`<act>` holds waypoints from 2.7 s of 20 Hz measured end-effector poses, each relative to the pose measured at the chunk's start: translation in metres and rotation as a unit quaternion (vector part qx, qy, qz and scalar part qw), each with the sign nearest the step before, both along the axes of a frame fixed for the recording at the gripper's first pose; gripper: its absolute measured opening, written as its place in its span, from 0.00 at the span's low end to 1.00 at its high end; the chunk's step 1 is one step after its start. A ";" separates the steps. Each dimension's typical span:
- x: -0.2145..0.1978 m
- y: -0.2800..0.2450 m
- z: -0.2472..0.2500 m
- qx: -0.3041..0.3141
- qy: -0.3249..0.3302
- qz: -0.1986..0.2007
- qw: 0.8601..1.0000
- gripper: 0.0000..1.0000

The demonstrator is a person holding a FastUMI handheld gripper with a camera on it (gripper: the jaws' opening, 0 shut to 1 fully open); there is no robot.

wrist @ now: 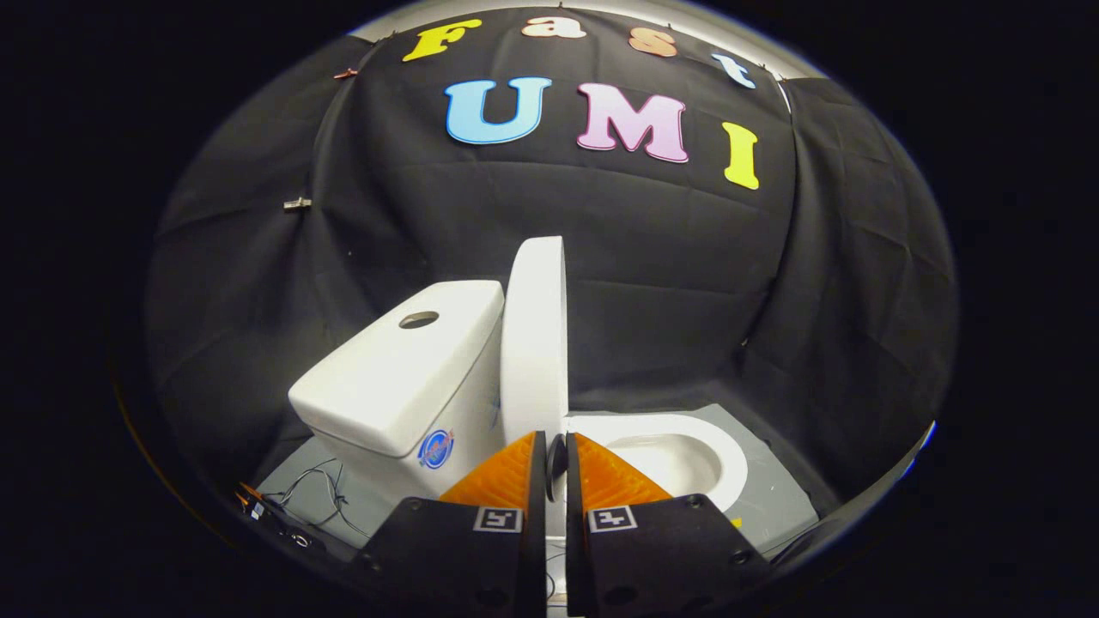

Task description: Open the toilet lid.

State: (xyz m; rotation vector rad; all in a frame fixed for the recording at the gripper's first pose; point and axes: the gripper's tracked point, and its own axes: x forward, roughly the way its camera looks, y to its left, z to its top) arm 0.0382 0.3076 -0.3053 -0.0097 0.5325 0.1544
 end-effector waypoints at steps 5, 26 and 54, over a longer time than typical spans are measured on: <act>-0.004 0.029 -0.002 -0.014 -0.007 0.021 1.000 0.14; -0.014 0.060 0.016 -0.039 -0.052 0.057 0.996 0.99; -0.021 -0.098 0.209 0.063 -0.199 0.019 0.978 0.98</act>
